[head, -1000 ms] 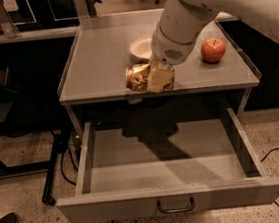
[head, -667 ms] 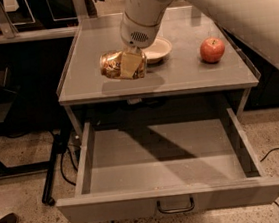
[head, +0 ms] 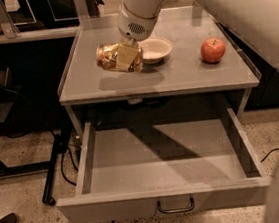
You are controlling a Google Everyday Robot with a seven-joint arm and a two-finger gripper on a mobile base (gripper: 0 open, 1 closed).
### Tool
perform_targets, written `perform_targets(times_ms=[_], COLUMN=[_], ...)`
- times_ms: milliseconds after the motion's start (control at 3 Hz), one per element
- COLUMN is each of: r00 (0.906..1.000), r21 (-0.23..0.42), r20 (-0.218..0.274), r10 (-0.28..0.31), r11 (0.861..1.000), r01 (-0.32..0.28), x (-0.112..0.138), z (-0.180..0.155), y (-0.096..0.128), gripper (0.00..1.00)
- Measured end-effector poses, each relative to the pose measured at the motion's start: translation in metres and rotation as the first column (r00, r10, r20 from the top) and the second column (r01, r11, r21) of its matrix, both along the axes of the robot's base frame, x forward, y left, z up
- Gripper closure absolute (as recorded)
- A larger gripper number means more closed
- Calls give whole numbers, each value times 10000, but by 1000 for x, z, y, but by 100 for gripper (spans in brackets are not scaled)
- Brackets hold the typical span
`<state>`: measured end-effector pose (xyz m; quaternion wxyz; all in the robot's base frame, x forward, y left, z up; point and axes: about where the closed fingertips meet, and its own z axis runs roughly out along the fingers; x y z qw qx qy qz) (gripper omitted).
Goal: Pick orange can from top drawer and place on counter
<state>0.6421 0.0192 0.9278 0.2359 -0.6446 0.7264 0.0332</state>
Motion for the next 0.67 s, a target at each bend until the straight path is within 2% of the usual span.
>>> perform_targets(times_ms=[333, 667], r00=[9997, 9993], r21=[316, 297], r20=[74, -139], r10=[-245, -357], r11=[9992, 9989], r01=[242, 361], x=[26, 44], z=[13, 11], y=[20, 38], gripper=[100, 100])
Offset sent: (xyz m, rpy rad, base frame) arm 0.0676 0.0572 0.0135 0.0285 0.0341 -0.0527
